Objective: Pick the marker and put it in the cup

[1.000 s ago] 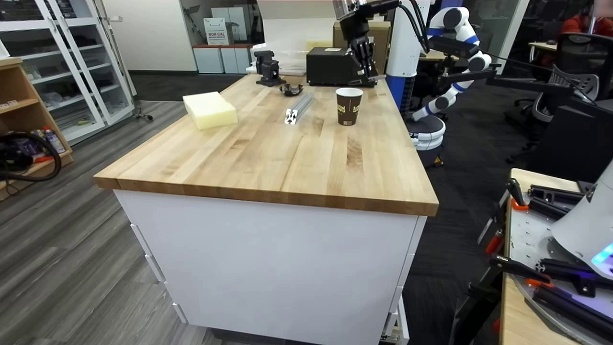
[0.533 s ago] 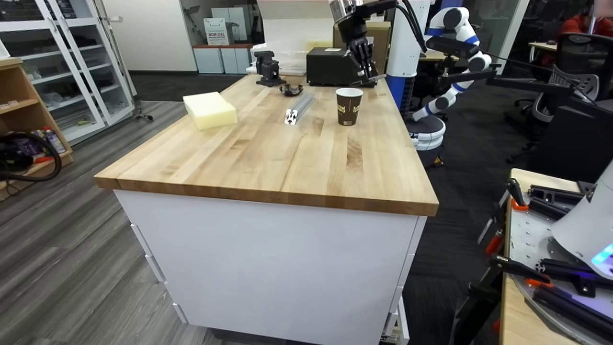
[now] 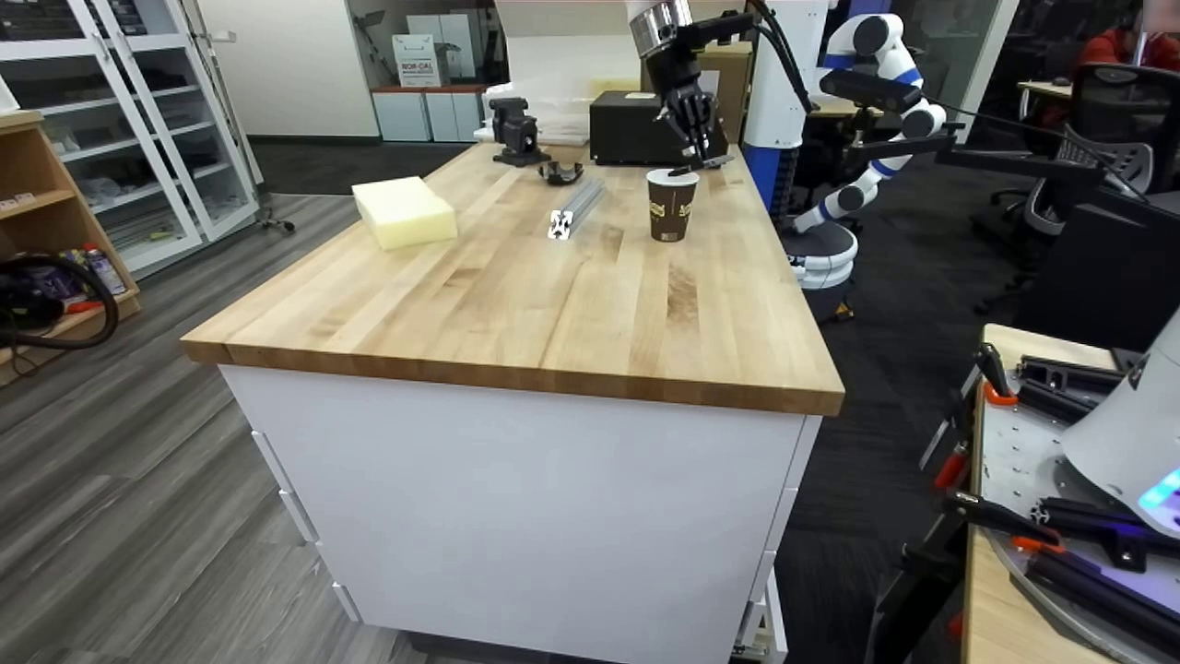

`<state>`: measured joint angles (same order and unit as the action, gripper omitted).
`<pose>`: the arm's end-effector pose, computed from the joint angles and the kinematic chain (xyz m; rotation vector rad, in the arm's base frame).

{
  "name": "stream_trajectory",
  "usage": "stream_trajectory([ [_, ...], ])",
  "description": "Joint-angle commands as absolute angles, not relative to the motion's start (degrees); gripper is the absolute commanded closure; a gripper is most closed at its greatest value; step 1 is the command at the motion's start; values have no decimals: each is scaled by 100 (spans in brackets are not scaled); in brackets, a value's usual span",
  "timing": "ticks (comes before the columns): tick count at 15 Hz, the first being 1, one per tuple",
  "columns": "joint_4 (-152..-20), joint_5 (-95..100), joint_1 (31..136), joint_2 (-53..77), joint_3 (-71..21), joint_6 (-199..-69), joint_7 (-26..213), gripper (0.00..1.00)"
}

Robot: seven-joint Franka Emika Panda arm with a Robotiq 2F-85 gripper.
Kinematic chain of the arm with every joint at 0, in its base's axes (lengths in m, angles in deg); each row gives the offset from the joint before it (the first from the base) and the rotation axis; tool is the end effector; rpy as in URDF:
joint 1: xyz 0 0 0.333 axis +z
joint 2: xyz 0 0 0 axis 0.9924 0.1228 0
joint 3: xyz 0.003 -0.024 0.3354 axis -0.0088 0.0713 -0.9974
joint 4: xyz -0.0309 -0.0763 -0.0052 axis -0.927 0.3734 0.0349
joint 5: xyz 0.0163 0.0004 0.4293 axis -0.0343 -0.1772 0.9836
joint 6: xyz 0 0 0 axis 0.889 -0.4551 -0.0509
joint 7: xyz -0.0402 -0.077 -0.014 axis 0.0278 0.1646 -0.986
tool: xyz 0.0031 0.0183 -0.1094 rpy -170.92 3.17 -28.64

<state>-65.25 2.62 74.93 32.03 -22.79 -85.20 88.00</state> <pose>0.7118 -0.1683 0.3706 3.0000 -0.3425 -0.5984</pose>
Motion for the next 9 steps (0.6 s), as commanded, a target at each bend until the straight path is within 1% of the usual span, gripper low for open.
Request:
stream_trajectory([
  [1, -6156, 372, 7400, 3433, -2345, -8197, 8743, 94],
  [3, -6096, 367, 7399, 3491, -2348, -8138, 8723, 94],
  [4, -6055, 361, 7403, 3507, -2341, -8104, 8753, 63],
  [5, -6004, 372, 7393, 3533, -2353, -8068, 8712, 60],
  [6, -5982, 365, 7400, 3525, -2351, -8053, 8723, 56],
  [7, -5961, 371, 7399, 3515, -2353, -8066, 8726, 48],
  [9, -6052, 387, 7404, 3377, -2364, -8380, 8727, 37],
])
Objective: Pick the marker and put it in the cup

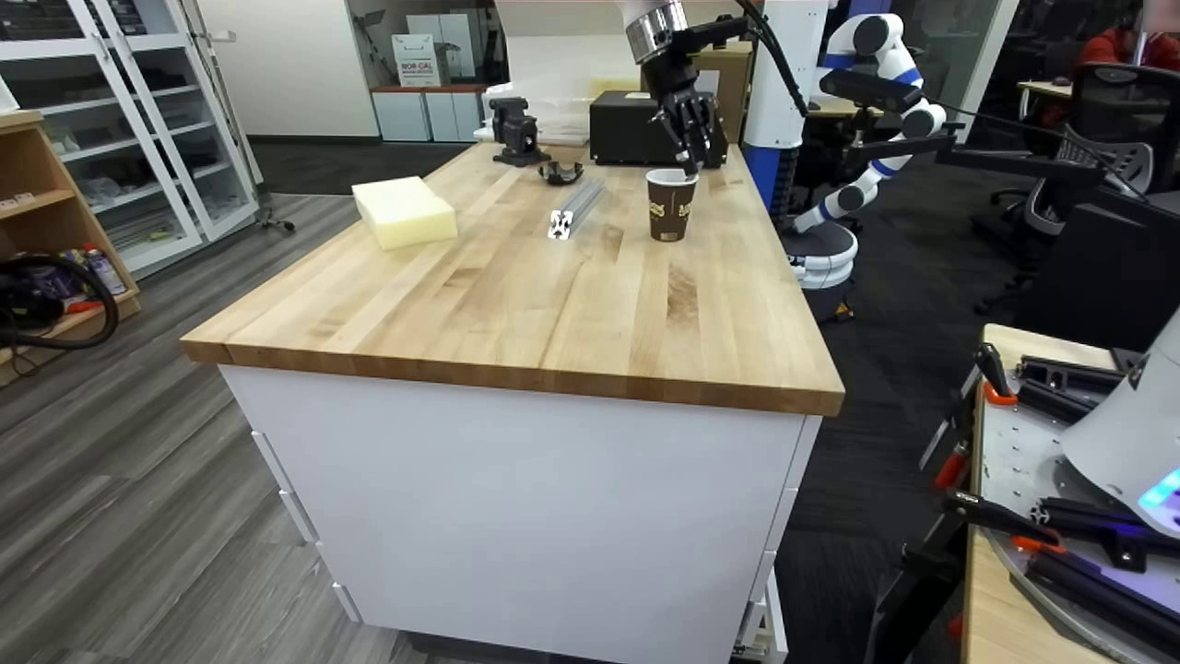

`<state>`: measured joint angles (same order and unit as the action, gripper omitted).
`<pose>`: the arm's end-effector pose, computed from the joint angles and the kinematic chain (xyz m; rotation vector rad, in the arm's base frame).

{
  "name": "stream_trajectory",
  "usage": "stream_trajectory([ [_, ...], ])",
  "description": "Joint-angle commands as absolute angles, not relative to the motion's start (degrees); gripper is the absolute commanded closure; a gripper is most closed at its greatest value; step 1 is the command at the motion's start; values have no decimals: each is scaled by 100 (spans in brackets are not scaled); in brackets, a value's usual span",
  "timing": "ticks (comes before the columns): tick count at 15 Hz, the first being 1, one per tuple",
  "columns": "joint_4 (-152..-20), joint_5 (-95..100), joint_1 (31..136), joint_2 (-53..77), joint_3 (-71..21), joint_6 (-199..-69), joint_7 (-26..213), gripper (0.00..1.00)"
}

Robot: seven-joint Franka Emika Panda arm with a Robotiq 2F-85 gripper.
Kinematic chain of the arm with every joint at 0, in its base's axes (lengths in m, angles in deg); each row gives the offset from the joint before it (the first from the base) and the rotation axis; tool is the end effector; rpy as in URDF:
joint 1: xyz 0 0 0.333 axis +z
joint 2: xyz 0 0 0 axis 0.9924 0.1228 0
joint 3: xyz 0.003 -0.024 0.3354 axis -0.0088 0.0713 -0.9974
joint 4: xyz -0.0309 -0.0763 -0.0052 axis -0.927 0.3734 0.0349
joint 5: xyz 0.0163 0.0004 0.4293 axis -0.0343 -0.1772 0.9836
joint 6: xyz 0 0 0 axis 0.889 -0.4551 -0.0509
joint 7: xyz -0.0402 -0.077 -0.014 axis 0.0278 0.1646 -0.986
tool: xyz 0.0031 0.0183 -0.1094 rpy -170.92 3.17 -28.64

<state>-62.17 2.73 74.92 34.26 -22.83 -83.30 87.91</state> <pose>0.7188 -0.1678 0.3658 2.9957 -0.3389 -0.6260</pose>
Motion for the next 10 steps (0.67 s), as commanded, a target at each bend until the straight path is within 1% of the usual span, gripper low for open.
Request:
stream_trajectory([
  [1, -6153, 359, 7430, 3262, -2364, -8621, 8728, 30],
  [4, -6367, 352, 7456, 3021, -2391, -9277, 8704, 10],
  [5, -6512, 337, 7479, 2902, -2403, -9603, 8695, 5],
  [6, -6591, 346, 7484, 2822, -2418, -9832, 8689, 1],
  [8, -6877, 356, 7532, 2596, -2434, -10286, 8680, 0],
  [9, -6254, 277, 7512, 3071, -2391, -9860, 8740, 4],
  [10, -6329, 280, 7524, 2994, -2403, -9990, 8737, 0],
])
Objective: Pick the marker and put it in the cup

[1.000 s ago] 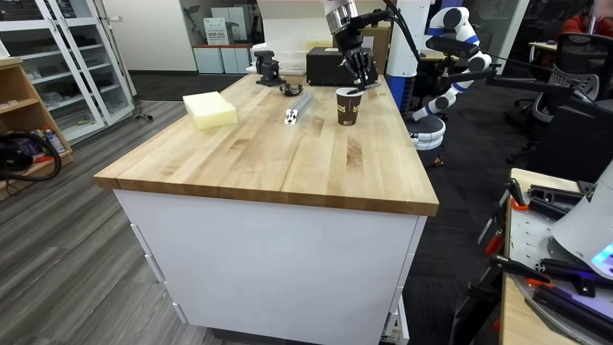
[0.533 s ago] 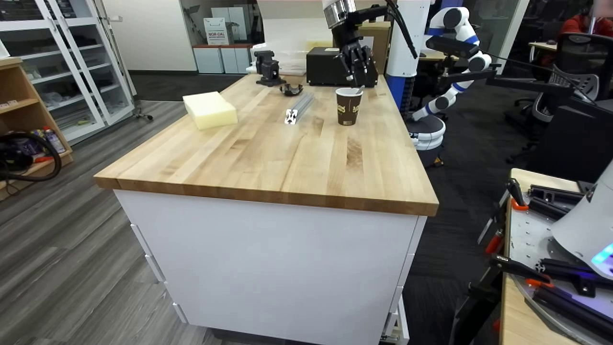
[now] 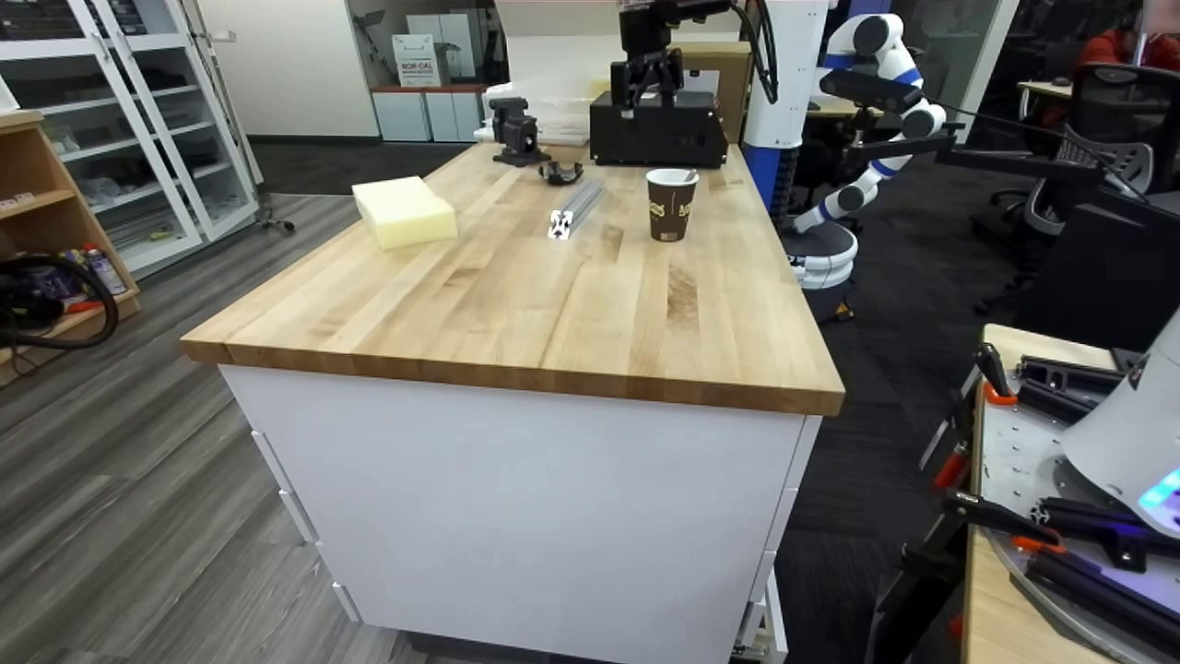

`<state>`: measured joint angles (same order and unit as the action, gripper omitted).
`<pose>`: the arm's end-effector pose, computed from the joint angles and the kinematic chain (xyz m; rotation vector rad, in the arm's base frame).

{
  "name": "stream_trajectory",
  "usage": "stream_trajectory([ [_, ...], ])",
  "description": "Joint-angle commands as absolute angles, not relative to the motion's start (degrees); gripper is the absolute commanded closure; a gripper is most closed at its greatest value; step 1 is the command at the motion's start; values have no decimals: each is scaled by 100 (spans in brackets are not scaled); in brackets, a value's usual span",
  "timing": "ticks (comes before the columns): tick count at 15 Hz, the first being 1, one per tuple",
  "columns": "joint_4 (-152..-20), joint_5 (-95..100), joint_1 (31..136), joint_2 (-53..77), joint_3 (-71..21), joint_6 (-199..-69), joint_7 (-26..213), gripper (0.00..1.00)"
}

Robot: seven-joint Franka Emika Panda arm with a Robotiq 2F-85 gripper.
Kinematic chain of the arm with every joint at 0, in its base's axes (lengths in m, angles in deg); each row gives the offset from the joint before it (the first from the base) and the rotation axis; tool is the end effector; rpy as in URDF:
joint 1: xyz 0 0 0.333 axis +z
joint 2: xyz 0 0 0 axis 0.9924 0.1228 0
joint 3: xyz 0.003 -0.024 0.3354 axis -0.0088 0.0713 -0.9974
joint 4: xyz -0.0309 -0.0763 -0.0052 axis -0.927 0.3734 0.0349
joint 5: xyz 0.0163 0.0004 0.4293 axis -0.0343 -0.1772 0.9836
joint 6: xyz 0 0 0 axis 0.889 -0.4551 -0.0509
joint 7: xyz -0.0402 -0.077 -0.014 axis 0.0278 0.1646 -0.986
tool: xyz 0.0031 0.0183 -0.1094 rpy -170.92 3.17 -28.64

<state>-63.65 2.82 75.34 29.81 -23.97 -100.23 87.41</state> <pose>0.7507 -0.1563 0.4285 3.0434 -0.2753 -0.0963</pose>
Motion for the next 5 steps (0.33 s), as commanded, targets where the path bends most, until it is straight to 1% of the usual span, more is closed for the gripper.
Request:
stream_trajectory([
  [1, -6401, 281, 7534, 2925, -2413, -10035, 8737, 0],
  [5, -6515, 282, 7539, 2858, -2416, -10099, 8736, 0],
])
